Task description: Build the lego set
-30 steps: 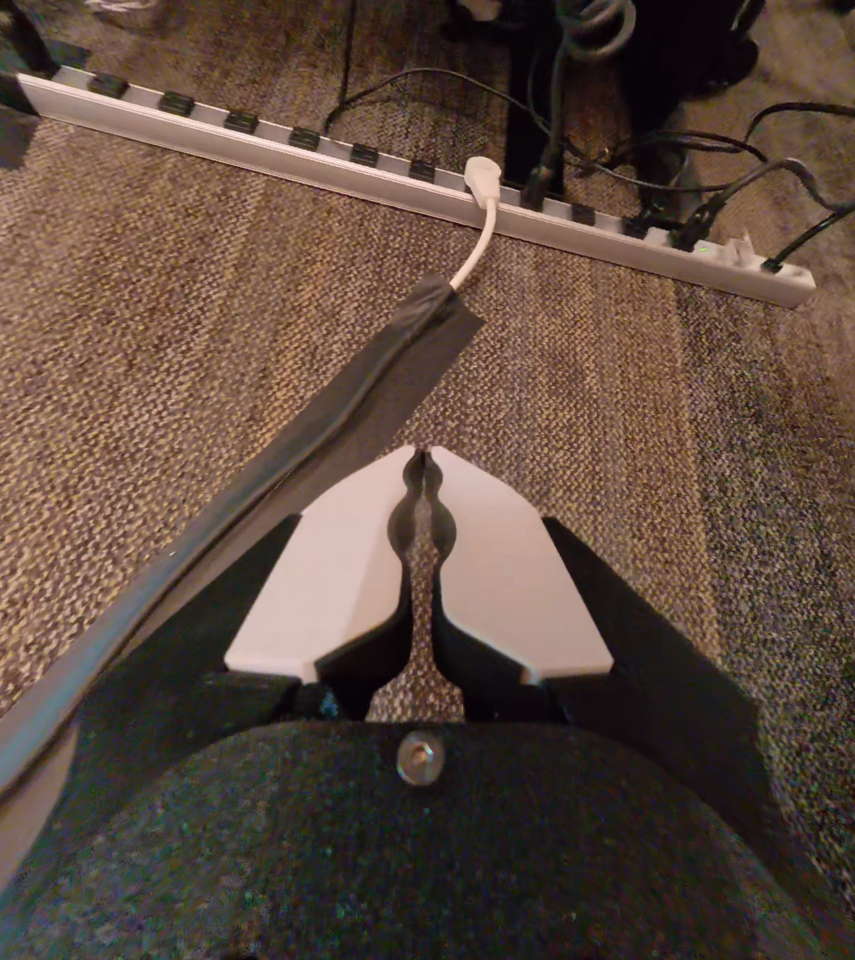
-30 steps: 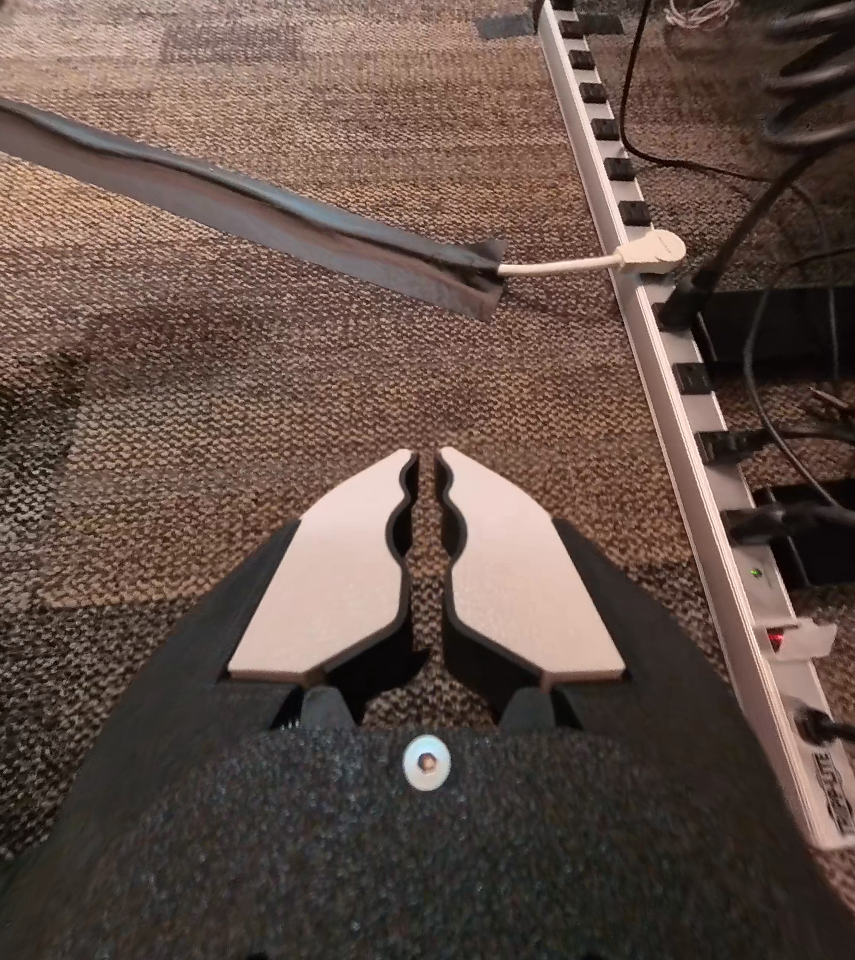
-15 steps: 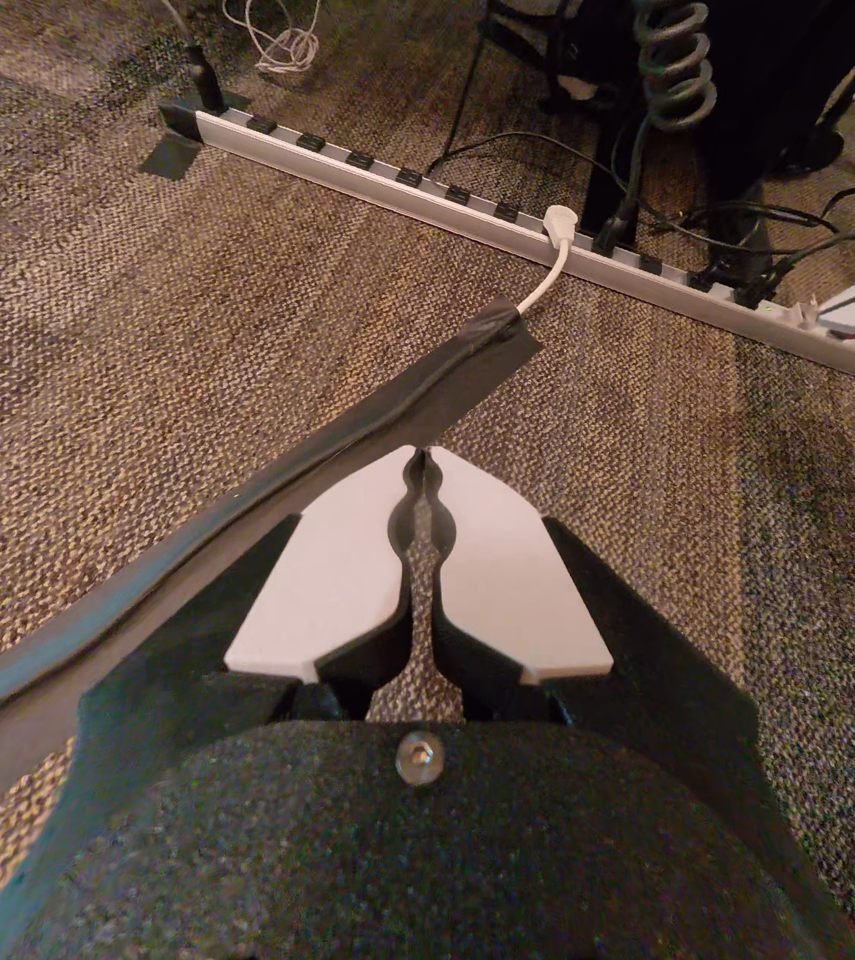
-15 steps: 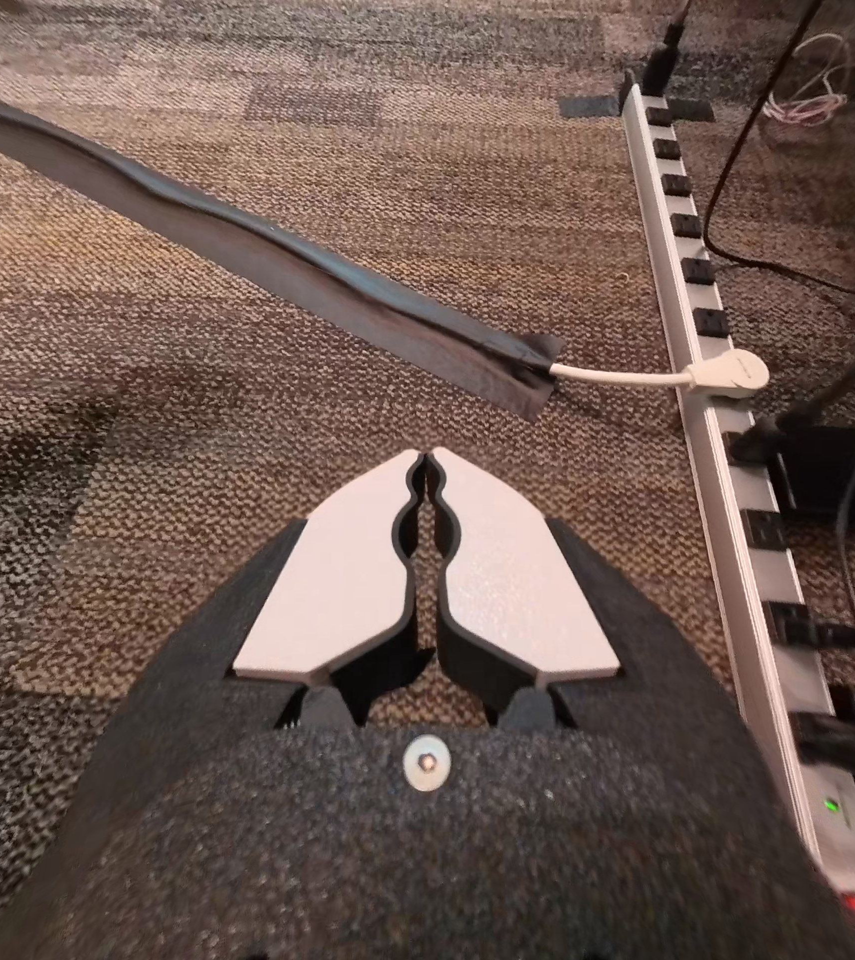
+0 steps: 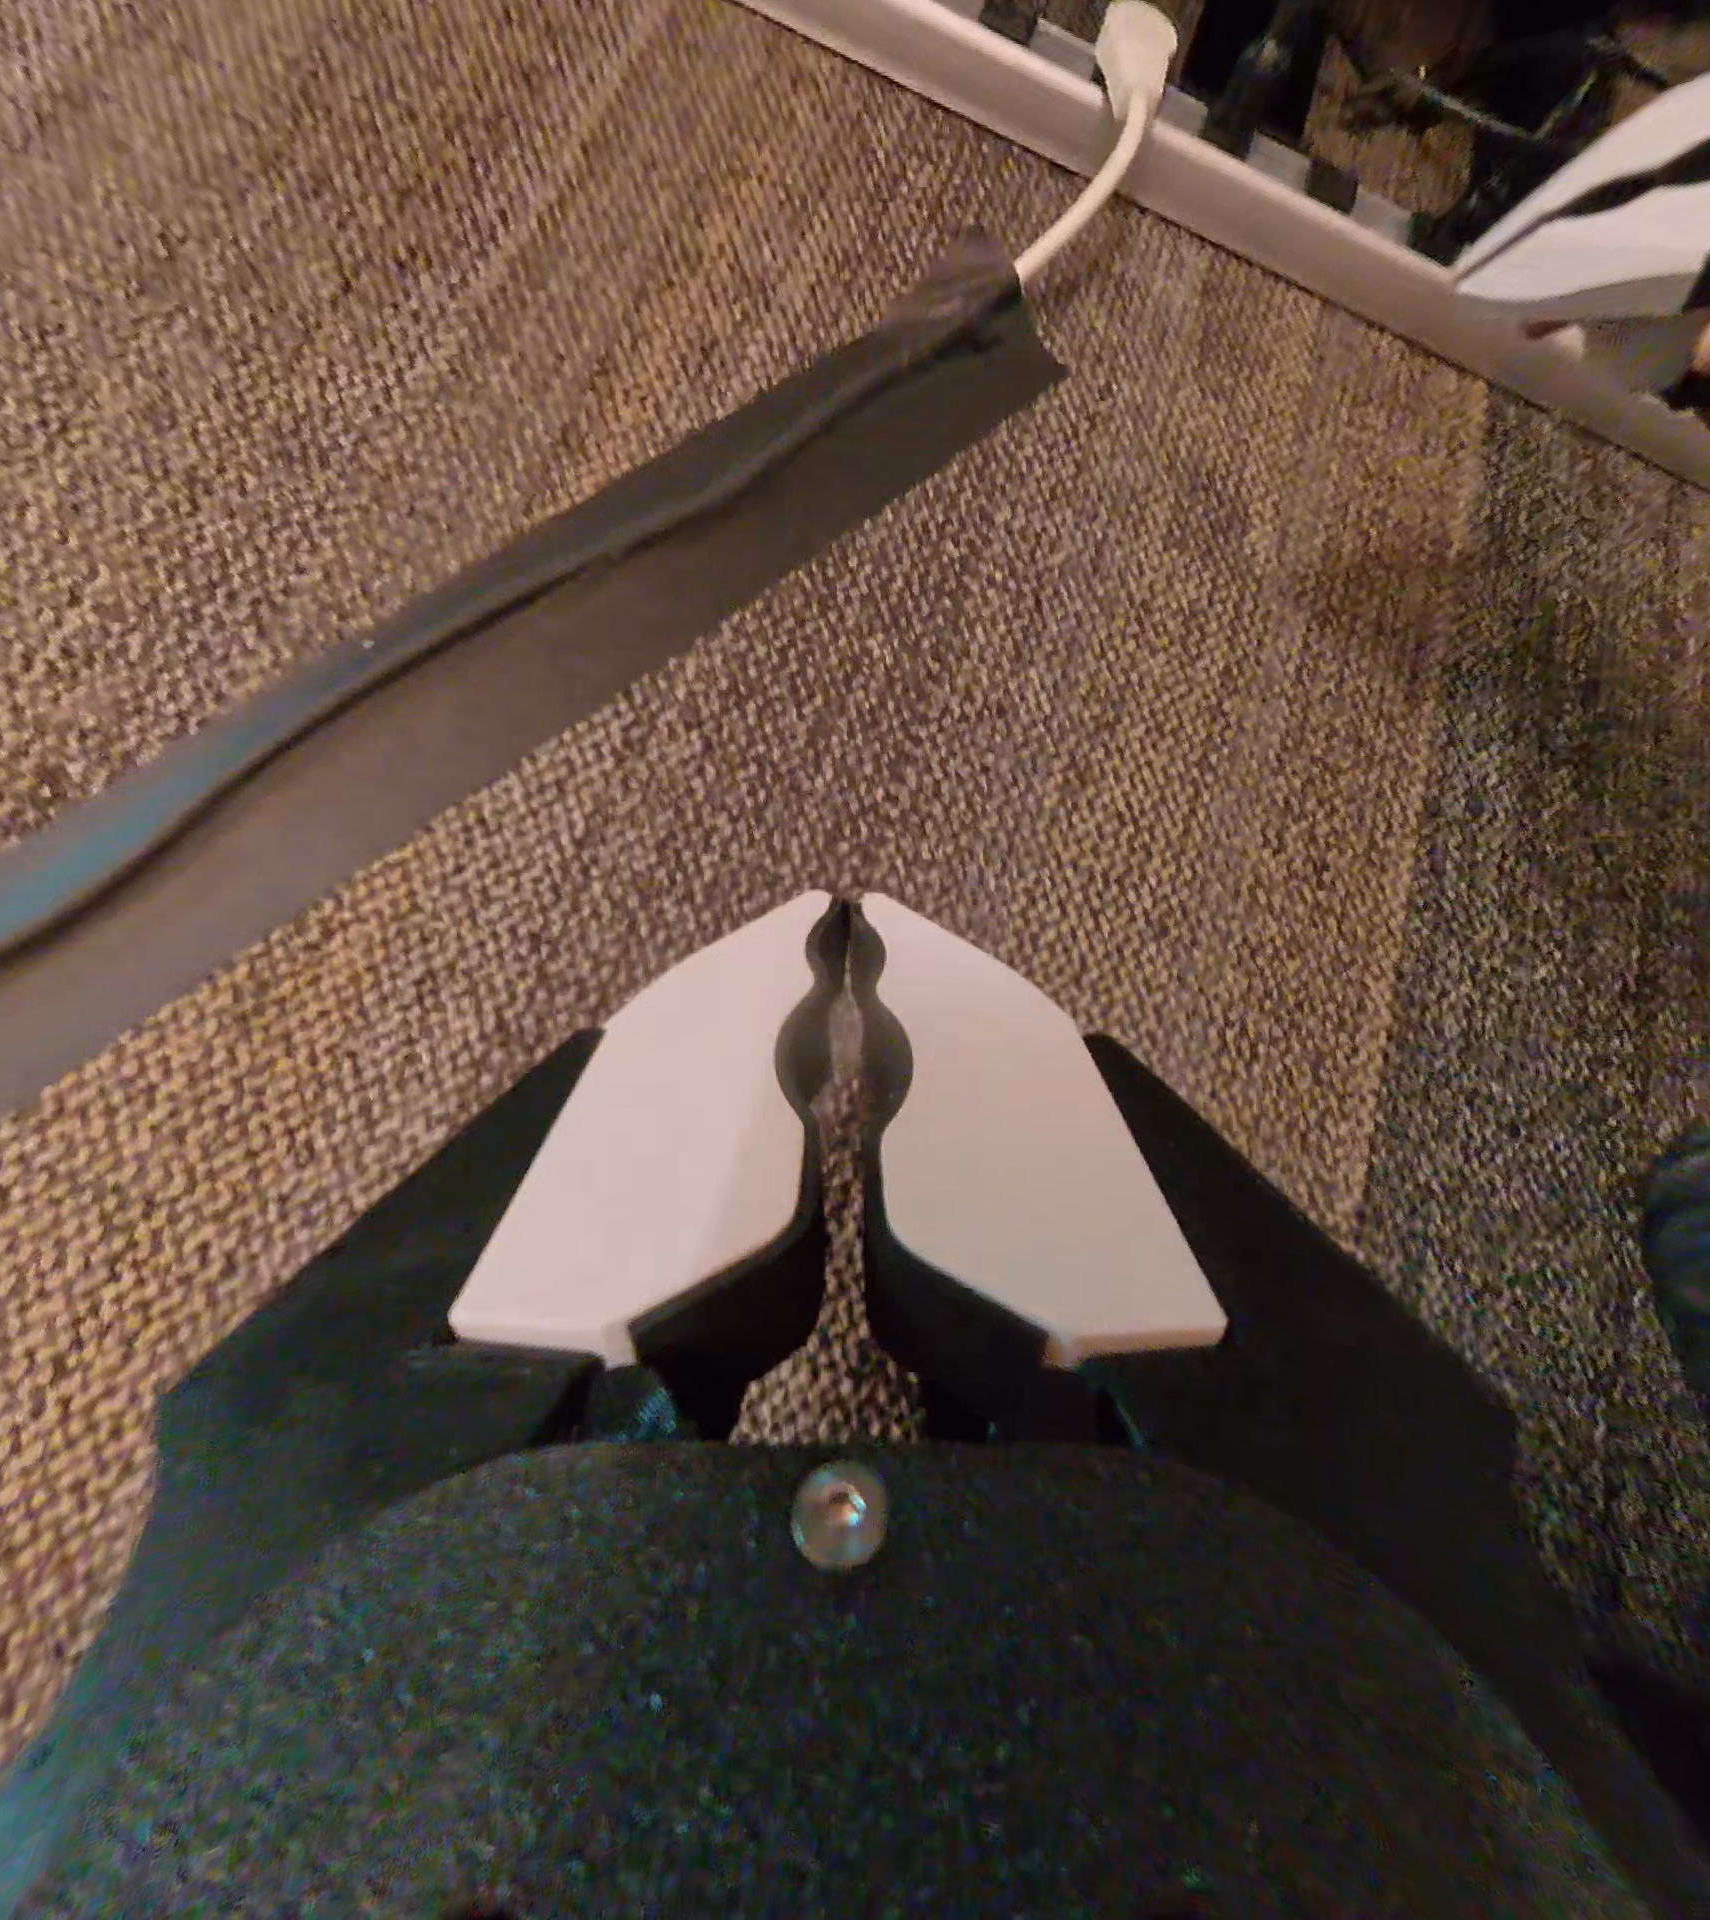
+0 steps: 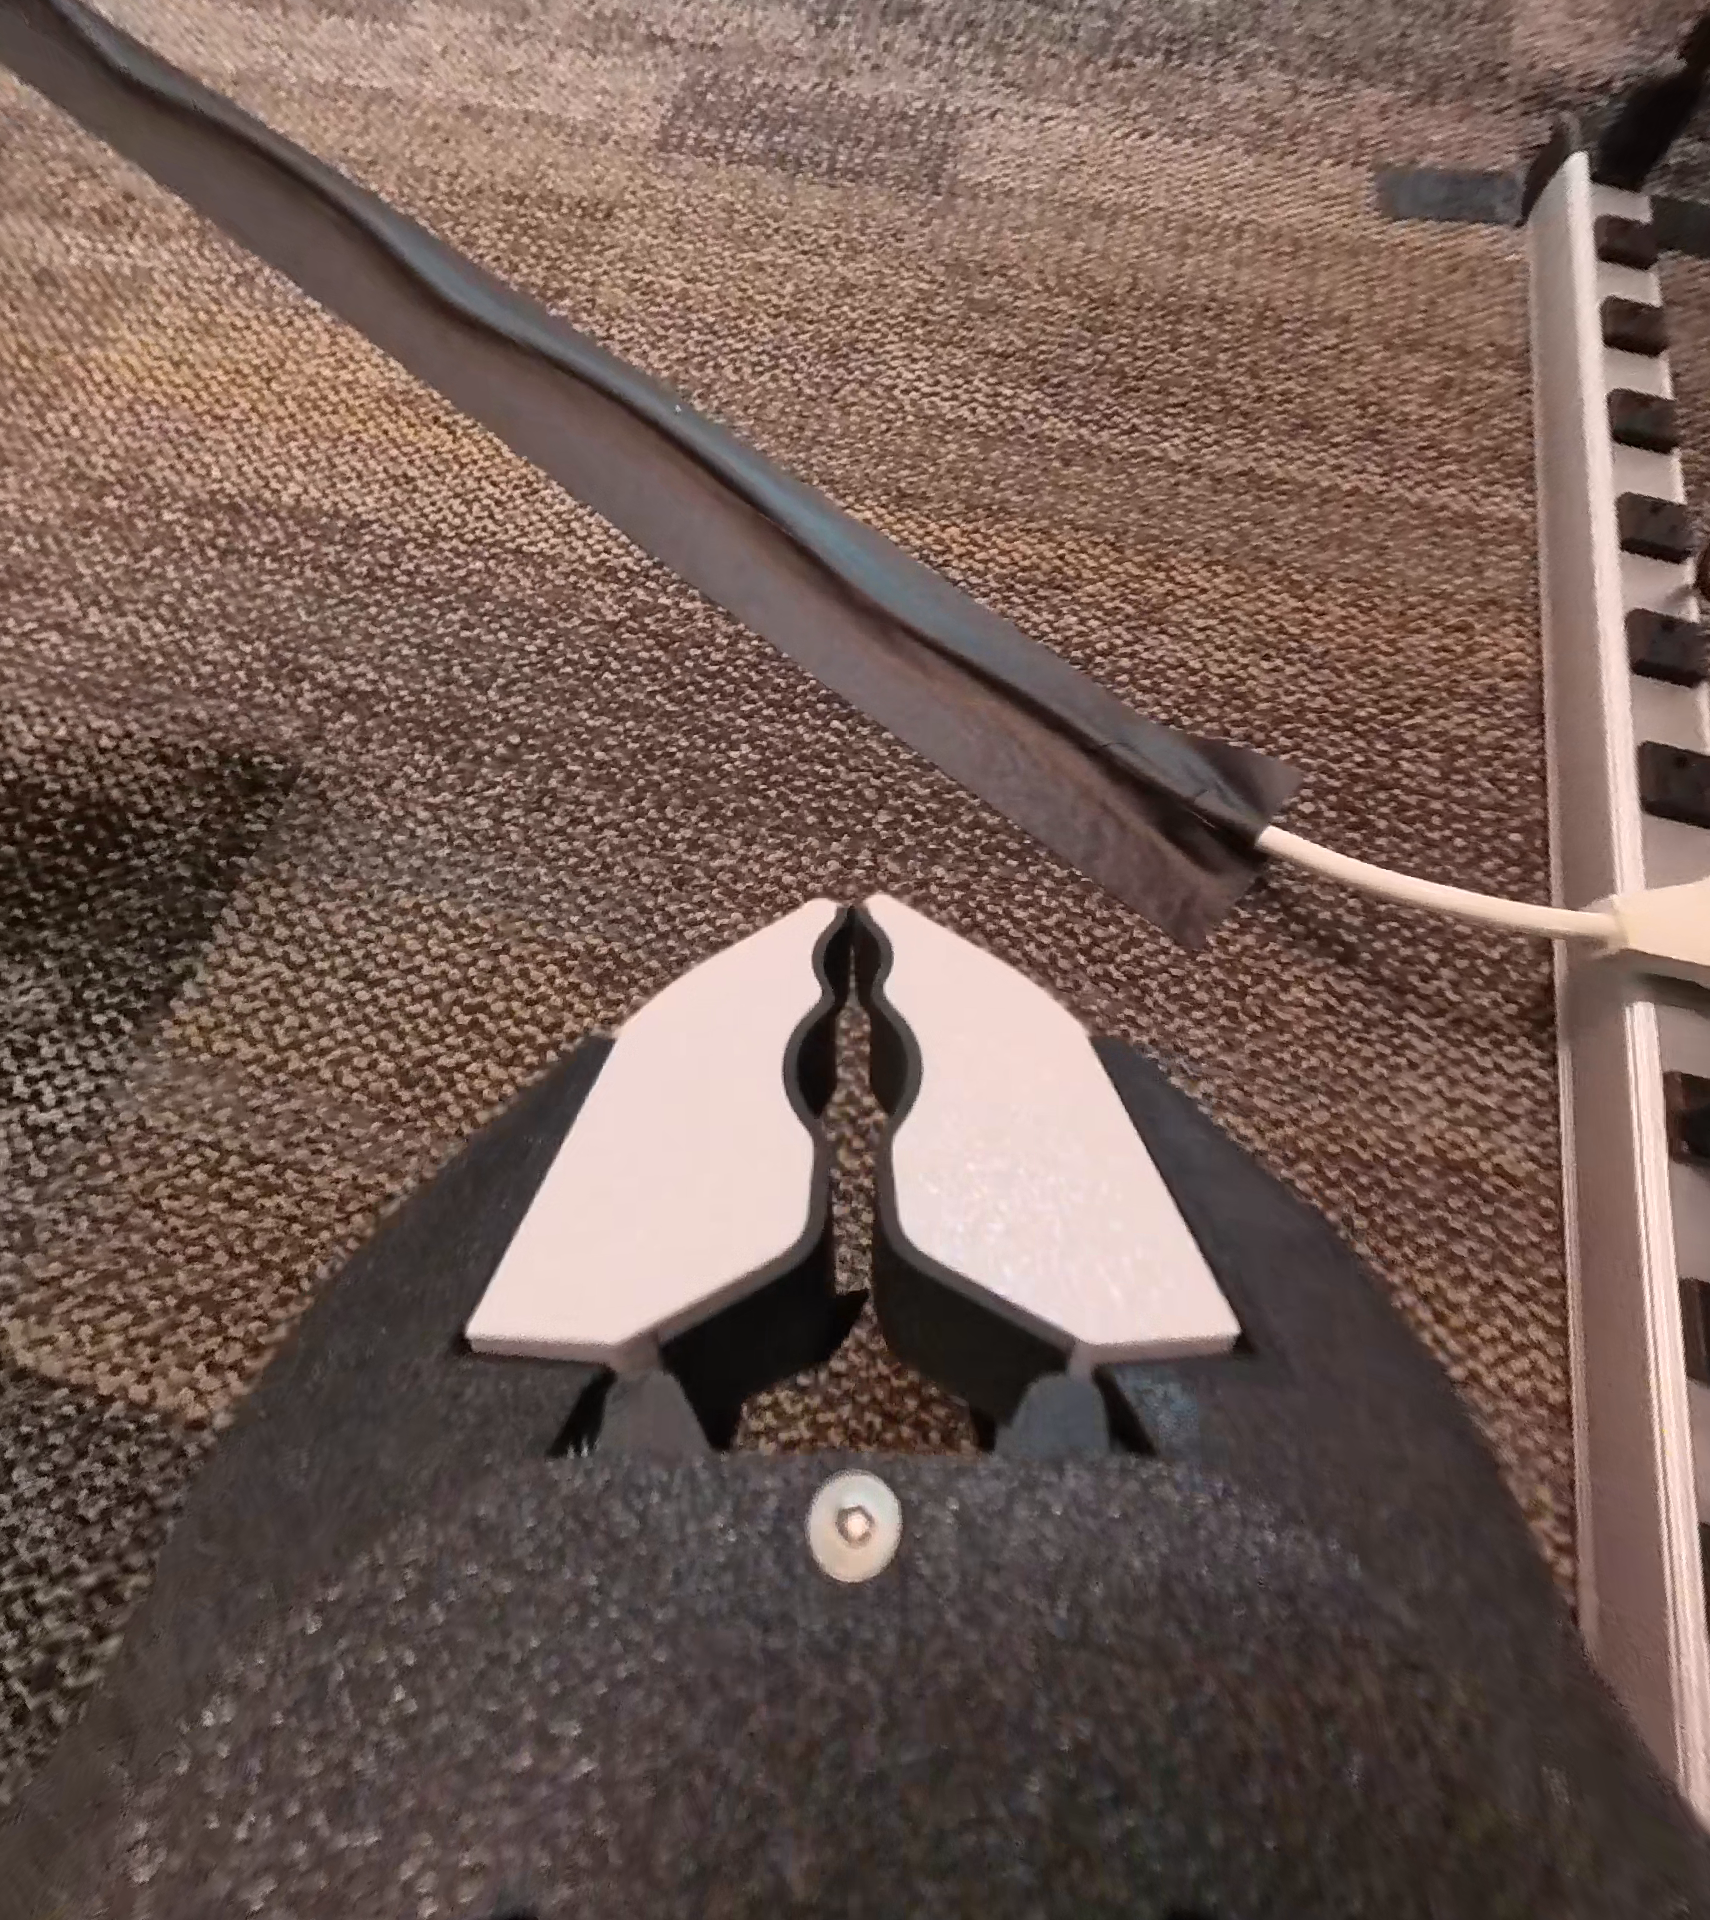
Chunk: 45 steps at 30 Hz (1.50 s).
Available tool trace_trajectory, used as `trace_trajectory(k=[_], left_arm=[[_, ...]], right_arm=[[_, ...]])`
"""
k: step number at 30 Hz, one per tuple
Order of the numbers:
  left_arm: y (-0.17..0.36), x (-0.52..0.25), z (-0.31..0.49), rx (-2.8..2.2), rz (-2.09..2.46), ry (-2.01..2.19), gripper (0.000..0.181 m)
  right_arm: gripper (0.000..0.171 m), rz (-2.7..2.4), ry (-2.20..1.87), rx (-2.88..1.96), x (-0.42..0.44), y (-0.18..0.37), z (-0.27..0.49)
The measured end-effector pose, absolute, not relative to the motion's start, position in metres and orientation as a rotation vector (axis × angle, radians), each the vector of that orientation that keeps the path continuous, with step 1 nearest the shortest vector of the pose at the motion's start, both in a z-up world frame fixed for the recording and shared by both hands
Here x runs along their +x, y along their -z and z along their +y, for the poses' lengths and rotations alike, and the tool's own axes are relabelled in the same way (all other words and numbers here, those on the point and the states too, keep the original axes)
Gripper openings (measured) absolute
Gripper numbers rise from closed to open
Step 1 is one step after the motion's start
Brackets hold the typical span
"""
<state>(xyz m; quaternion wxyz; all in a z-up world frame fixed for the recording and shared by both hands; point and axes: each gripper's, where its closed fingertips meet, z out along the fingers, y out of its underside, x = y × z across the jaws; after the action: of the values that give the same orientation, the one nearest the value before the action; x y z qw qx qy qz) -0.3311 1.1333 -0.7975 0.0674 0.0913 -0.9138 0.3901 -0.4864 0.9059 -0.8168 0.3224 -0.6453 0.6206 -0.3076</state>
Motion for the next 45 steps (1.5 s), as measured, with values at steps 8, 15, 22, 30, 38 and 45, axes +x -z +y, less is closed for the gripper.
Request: trace_trajectory(k=[8, 15, 22, 30, 38, 45], left_arm=[[0.772, -0.317, 1.155, 0.401, -2.782, -1.238, 0.0], [0.687, -0.267, 1.133, 0.46, -2.759, -1.597, 0.0], [0.609, -0.273, 1.073, 0.468, -2.648, -1.614, 0.0], [0.63, -0.227, 1.03, 0.518, -2.869, -1.343, 0.0], [0.707, -0.2, 0.974, 0.615, -2.805, -1.315, 0.0], [0.763, -0.229, 0.993, 0.421, -2.84, -1.194, 0.0]], right_arm=[[0.001, 1.596, 0.795, -1.729, -0.465, 0.822, 0.9], [0.0, 1.556, 0.862, -1.663, -0.433, 0.792, 0.885], [0.0, 1.566, 0.85, -1.662, -0.415, 0.754, 0.877], [0.0, 1.691, 0.827, -1.816, -0.398, 0.75, 0.856], [0.0, 1.868, 0.771, -1.856, -0.36, 0.791, 0.835], [0.0, 1.886, 0.782, -1.879, -0.335, 0.815, 0.827]])
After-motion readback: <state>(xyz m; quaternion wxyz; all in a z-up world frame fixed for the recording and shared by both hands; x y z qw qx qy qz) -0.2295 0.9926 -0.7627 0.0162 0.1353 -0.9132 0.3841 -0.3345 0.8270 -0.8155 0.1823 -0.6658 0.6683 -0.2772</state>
